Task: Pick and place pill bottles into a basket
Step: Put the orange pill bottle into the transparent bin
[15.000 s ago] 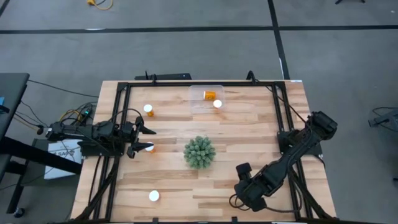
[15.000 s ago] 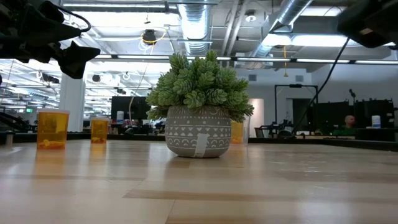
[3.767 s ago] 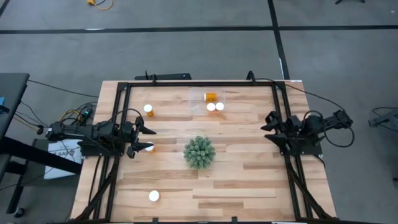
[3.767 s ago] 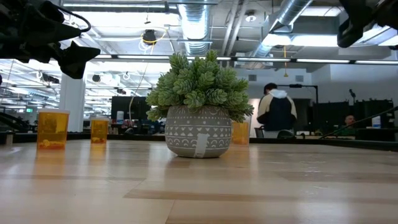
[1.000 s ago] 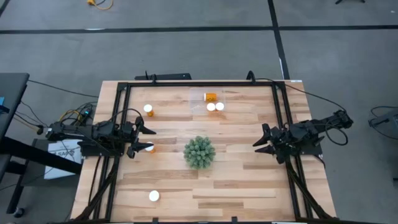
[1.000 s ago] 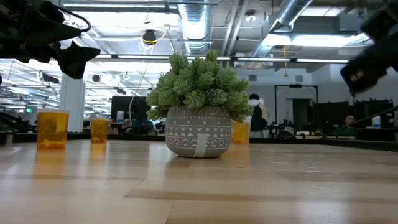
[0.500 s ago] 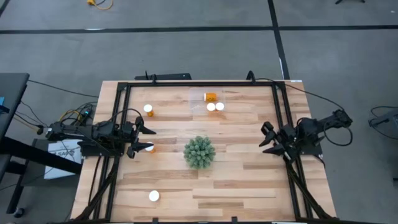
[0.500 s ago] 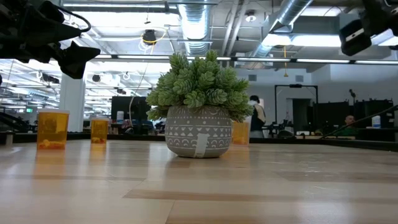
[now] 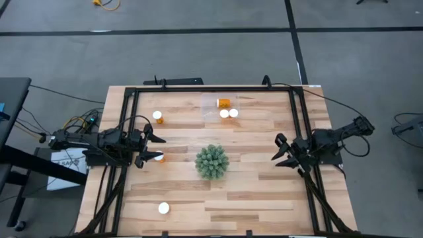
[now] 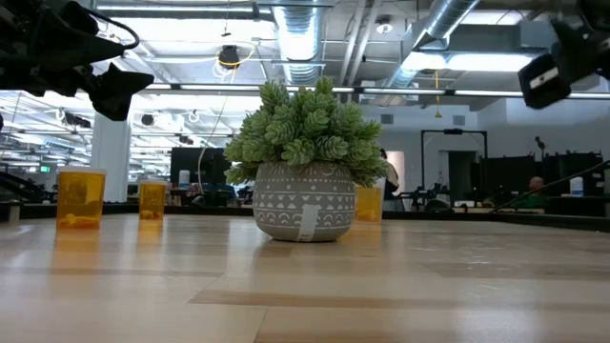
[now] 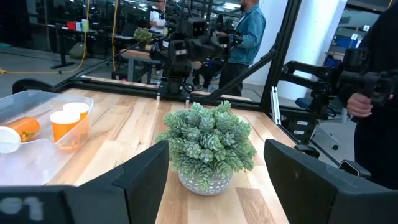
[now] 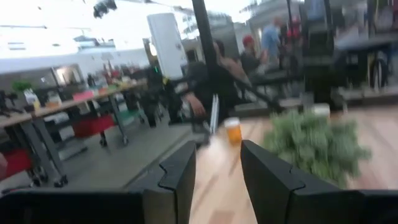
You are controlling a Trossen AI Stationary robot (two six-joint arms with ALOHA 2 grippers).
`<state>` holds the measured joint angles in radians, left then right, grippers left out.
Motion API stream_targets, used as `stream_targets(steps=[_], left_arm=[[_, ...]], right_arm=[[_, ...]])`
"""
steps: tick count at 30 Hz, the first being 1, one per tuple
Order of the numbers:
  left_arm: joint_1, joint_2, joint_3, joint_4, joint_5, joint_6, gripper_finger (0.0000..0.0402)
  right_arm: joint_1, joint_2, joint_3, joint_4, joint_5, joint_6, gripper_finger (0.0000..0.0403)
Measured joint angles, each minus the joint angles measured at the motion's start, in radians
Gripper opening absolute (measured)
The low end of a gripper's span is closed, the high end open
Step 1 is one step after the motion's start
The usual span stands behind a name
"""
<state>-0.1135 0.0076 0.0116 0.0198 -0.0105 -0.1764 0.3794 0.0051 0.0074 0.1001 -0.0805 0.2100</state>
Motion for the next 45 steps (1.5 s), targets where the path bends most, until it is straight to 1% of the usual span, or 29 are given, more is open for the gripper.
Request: stream_targets(steps=[3,10,45], left_arm=[[0.0,0.0,0.0,0.0,0.0,0.0,0.0254],[0.0,0.0,0.0,0.0,0.0,0.0,0.0254],[0.0,0.0,0.0,0.0,0.0,0.0,0.0254]], right_arm=[[0.0,0.0,0.0,-0.075,0.001,0.025,0.012],[0.0,0.001,0.0,-0.081,0.034,0.034,0.012],[0.0,0.001,-0.002,-0.082,0.033,0.026,0.012]])
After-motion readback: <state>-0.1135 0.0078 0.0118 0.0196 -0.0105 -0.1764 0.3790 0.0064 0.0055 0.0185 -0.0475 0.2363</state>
